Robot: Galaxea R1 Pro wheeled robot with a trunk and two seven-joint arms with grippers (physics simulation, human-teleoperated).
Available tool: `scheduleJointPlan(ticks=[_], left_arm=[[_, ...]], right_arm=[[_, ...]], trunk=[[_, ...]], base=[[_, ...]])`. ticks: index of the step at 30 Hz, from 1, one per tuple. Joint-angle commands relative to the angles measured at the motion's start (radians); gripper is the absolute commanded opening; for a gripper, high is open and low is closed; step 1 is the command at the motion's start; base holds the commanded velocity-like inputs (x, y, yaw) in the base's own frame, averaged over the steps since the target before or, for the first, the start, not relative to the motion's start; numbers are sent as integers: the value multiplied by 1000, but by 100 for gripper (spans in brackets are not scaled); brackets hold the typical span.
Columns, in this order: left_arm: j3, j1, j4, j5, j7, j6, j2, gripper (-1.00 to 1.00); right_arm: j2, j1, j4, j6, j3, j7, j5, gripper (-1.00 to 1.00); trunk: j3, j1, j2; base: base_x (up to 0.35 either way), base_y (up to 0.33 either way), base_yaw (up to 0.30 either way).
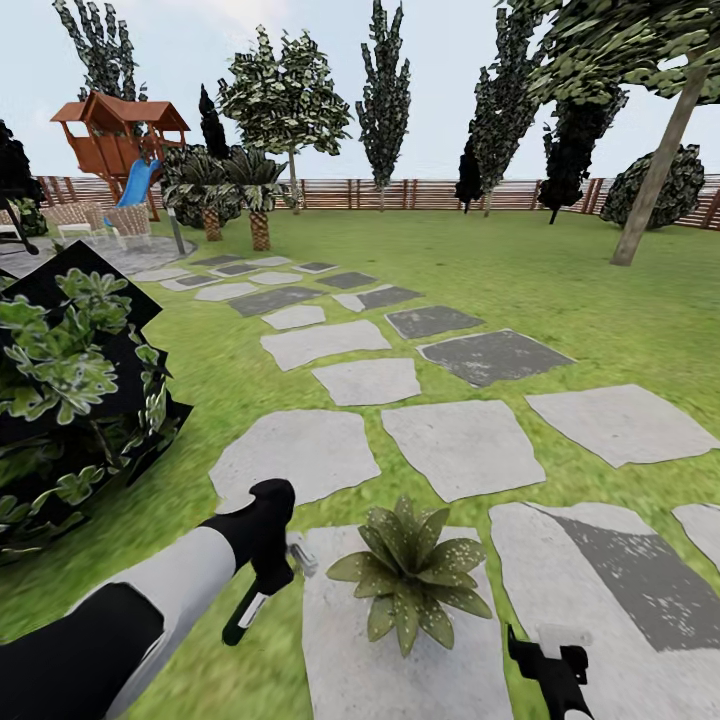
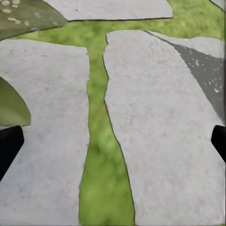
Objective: Pick up the pesticide atomizer in the garden and spray insectifuge to fully cover both potted plants in the garden.
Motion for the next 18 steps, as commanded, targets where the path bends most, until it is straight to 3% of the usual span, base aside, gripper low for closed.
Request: scheduleJointPlan(ticks=[1,3,5,8,9,11,13,15,18], left_arm=[[0,11,-4,-10,3,4,-1,-100],[4,18,-6,-8,45,4,-5,-100],[40,22,-5,16,110,0,-15,-100],[84,31,-2,100,202,-9,-22,-100],[89,38,-3,128,221,-15,-22,-100],[93,48,-4,217,251,-60,-24,-100],[94,50,-4,262,259,-81,-25,-100],[93,52,12,279,258,-85,-22,-100],[89,54,80,275,254,-87,-22,-100]], right_arm=[[-5,1,10,-2,9,-4,-7,100],[-8,2,22,-2,9,-4,-8,100],[-9,2,28,-3,9,-4,-7,100],[-10,4,29,-3,9,-4,-7,100],[-10,4,30,-3,9,-4,-7,100],[-10,5,30,-2,9,-4,-7,100],[-10,5,30,-3,9,-4,-7,100],[-9,5,31,-2,9,-4,-7,100],[-8,5,31,-2,9,-5,-7,100]], trunk=[[-1,0,0],[-1,0,0],[-1,0,0],[-1,0,0],[-1,0,0],[-1,0,0],[-1,0,0],[-1,0,0],[-1,0,0]], base=[[0,0,0],[0,0,0],[0,0,0],[0,0,0],[0,0,0],[0,0,0],[0,0,0],[0,0,0],[0,0,0]])
